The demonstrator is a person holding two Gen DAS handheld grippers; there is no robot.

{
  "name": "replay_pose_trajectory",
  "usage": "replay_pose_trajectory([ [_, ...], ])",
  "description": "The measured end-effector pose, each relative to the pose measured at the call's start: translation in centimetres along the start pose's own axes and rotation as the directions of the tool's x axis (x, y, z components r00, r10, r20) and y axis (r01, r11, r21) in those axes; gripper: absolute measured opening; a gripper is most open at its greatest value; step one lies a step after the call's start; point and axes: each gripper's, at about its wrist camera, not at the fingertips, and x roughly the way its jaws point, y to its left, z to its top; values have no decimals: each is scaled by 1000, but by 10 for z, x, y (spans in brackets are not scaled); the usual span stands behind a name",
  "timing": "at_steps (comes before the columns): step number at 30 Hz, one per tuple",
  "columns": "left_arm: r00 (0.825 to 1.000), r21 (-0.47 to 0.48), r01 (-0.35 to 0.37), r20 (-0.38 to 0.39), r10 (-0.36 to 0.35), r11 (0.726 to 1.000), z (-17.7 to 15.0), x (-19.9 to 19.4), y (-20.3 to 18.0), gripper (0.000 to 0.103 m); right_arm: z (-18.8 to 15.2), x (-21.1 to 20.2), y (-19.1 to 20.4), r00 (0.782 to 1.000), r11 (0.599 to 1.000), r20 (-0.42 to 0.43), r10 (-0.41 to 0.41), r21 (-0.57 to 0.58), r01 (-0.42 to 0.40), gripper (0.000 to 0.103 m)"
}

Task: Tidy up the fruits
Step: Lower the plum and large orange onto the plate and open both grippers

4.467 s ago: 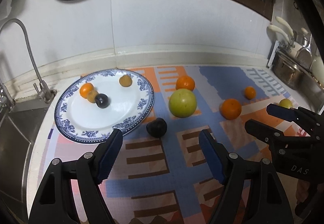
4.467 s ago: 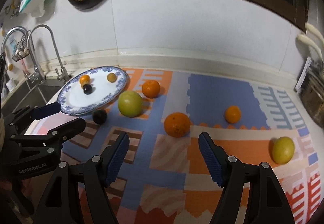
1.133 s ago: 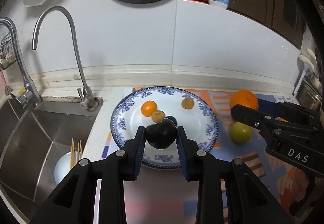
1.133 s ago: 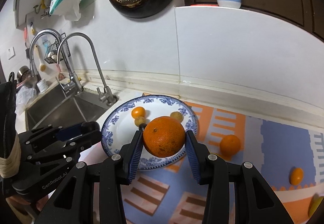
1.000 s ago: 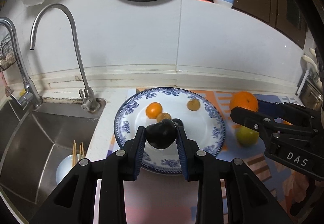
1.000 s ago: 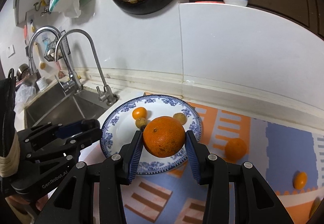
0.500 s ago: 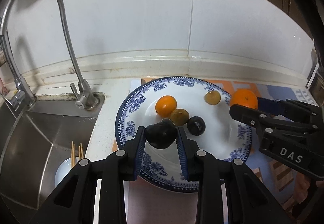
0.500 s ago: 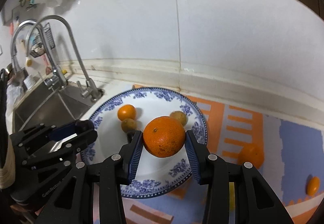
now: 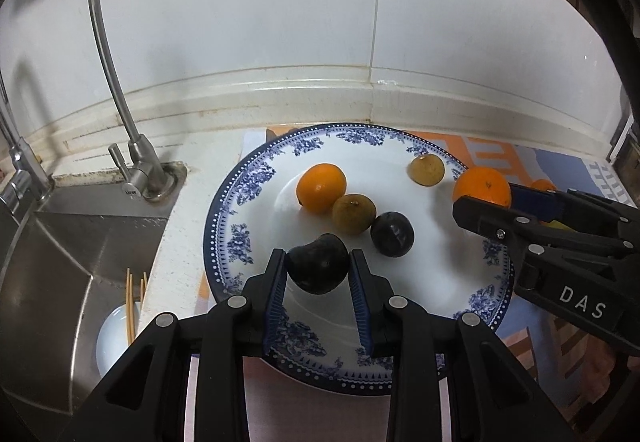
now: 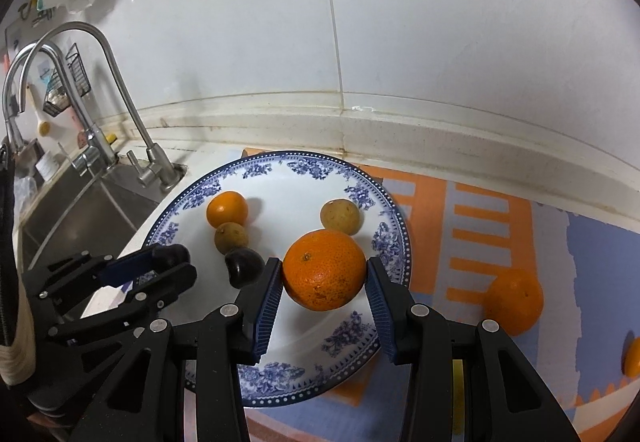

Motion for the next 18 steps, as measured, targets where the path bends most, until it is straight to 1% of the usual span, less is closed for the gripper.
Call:
replay_pose_trajectory([
  [1,1000,-2,-1,4,1,1000,0,-1,0,41,0,0,0,1000,1000,-3,-1,0,1,44],
  [2,1000,-4,-6,11,6,1000,0,-2,0,50,0,0,0,1000,1000,-5,-4,1,4,44],
  [3,1000,-5,-11,19,11,1000,1,-4,0,51,0,0,0,1000,1000,-1,-7,3,7,47],
  [4,1000,-4,-12,25,12,1000,1,-6,0,51,0,-1,0,1000,1000,7,-8,3,8,52],
  [6,999,-12,-14,30,14,1000,1,-11,1,51,0,-5,0,1000,1000,23,-16,-3,16,55],
  [11,999,-33,-7,52,9,999,3,-29,0,53,2,-23,0,998,1000,51,-19,1,19,55],
  [18,993,-15,7,117,-6,1000,5,-67,-16,59,2,-59,-7,994,999,103,-38,24,36,55],
])
